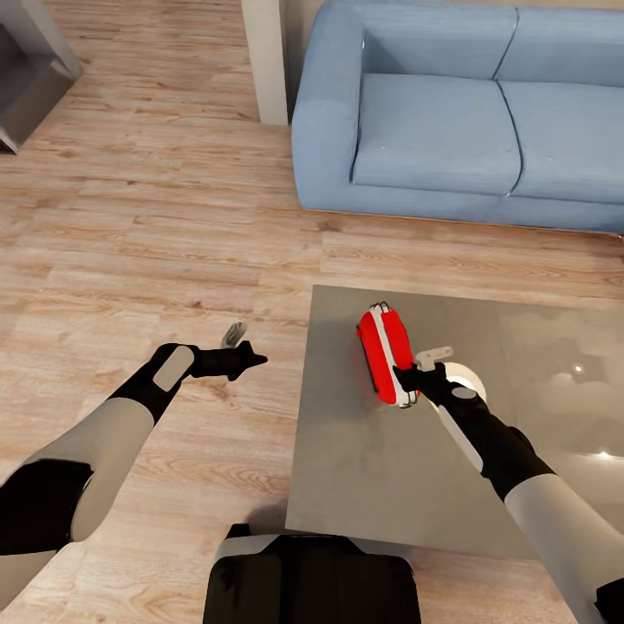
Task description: Turn on the radio receiver that's on the table in the living room.
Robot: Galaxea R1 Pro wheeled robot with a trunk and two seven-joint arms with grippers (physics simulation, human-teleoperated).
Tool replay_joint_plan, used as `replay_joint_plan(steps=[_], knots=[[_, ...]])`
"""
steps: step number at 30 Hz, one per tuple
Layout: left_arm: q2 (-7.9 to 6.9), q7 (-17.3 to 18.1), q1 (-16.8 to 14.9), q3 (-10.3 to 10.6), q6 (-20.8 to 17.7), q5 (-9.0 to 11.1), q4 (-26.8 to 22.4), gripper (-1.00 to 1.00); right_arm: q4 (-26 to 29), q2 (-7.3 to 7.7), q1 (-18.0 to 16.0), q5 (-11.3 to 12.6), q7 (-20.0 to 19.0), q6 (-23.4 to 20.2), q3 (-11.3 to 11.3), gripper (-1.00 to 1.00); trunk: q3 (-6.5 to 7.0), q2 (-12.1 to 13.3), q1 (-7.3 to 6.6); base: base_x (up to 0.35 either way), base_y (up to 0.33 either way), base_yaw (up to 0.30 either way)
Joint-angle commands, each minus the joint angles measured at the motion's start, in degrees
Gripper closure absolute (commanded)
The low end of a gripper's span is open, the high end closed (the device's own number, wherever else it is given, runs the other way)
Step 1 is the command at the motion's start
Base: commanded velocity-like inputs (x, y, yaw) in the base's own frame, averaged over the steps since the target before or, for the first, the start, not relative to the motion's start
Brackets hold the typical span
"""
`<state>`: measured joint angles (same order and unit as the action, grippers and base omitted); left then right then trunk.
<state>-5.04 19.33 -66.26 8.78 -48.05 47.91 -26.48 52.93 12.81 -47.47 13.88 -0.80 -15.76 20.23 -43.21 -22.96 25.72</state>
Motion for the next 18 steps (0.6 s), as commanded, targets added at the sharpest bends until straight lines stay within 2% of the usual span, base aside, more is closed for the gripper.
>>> replay_joint_plan(steps=[1,18], knots=[[0.03,0.0,0.0,0.0,0.0,0.0,0.0,1.0,-3.5,0.02,0.0,-0.9,0.1,1.0,-0.2,1.0,0.0,0.0,0.06,0.0,0.0,0.0],[0.03,0.0,0.0,0.0,0.0,0.1,-0.1,1.0,-3.5,0.11,0.0,-1.1,1.6,0.9,-0.2,1.0,0.0,0.0,0.06,0.0,0.0,0.0]])
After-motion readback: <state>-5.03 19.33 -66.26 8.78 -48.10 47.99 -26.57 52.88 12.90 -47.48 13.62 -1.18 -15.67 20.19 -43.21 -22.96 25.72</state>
